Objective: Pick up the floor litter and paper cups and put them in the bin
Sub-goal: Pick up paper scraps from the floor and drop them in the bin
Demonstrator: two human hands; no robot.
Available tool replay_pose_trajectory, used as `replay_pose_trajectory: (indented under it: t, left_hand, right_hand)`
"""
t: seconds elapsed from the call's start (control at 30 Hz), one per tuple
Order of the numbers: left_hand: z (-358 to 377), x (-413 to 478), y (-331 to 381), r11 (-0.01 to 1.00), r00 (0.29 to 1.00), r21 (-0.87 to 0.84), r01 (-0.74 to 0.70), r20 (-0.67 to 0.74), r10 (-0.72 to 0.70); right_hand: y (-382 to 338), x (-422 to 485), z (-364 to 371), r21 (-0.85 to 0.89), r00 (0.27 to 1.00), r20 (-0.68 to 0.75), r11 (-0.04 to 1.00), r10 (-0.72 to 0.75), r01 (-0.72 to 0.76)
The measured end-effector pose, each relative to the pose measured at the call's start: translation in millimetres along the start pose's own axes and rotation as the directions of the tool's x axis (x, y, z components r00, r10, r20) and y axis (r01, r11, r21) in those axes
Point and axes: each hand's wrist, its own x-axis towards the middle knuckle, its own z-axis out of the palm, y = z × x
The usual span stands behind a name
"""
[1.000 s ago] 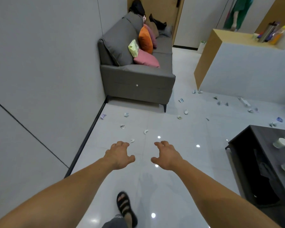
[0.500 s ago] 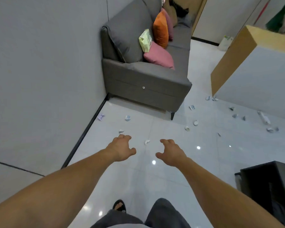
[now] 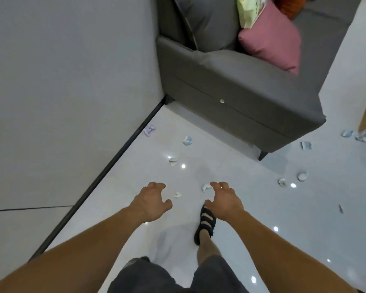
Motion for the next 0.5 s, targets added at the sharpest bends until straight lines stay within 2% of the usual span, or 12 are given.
replay_pose_trajectory:
  t: [0.2, 0.33, 0.5]
  left_hand:
    - [53.3, 140.7, 15.1, 0.988, 0.997, -0.134, 0.079, 0.006, -0.079]
    - [118.1, 239.5, -15.1, 0.983, 0.995, -0.158, 0.099, 0.031, -0.095]
    - [219.3, 333.2, -79.3, 0.983, 0.988, -0.127, 0.131, 0.094, -0.119]
  right_hand:
    - [54.5, 152.5, 31.4, -0.024, 0.996, 0.077, 0.999, 0.044, -0.042]
    - [84.4, 258.2, 101.6, -0.077, 0.993, 0.116, 0.997, 0.023, -0.014]
    - [137.3, 383.1, 203.1, -0.253, 0.99, 0.14, 0.965, -0.029, 0.064]
